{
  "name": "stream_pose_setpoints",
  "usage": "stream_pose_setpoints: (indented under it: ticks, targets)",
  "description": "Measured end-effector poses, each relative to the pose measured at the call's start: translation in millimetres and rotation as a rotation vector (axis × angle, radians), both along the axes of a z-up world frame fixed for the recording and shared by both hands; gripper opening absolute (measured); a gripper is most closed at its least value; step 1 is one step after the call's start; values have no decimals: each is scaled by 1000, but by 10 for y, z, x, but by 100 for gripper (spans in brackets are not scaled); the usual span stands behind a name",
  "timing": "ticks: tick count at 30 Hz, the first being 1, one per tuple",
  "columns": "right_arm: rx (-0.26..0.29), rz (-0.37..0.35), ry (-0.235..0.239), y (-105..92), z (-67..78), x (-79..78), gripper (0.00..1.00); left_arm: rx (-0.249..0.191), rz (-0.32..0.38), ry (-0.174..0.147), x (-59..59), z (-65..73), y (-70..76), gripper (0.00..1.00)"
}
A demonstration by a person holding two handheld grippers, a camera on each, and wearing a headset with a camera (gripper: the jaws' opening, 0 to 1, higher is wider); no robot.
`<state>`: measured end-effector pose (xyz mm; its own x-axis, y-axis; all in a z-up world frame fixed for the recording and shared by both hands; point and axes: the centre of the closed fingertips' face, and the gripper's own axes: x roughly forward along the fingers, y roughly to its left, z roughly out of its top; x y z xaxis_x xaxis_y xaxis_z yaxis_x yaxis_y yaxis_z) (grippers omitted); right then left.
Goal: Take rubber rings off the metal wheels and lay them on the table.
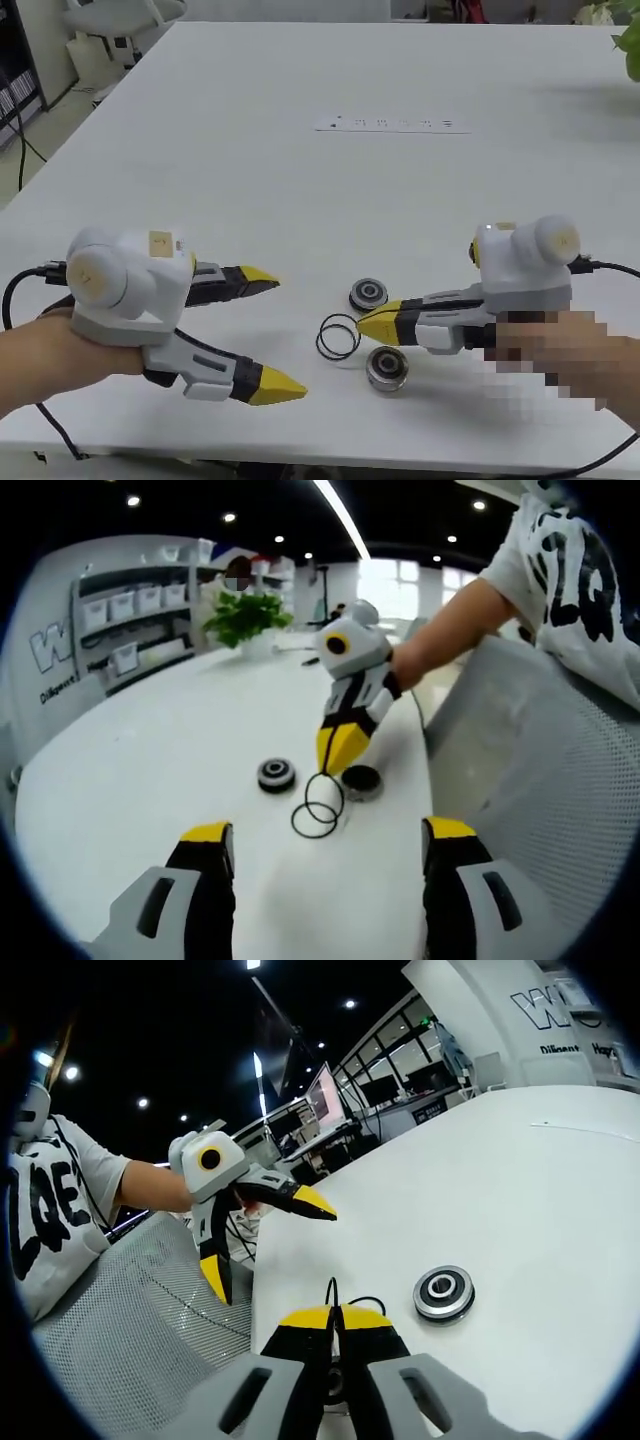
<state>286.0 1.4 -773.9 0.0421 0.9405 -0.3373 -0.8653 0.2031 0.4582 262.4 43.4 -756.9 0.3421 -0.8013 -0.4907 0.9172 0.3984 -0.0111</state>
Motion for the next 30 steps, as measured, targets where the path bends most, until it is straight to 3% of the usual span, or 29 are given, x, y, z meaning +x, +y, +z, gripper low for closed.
stream_pose_setpoints:
  ticks: [5, 12, 30]
  targets:
    - [-14, -5, 9, 0, -69, 60, 0, 3, 8, 6, -1, -17, 14, 78]
    - [-26, 3, 24, 59, -99, 16, 0, 3, 16, 10, -9, -30, 23, 77]
    - [-87, -39, -11, 25, -214, 82, 0, 9, 26, 17, 6, -75, 56, 77]
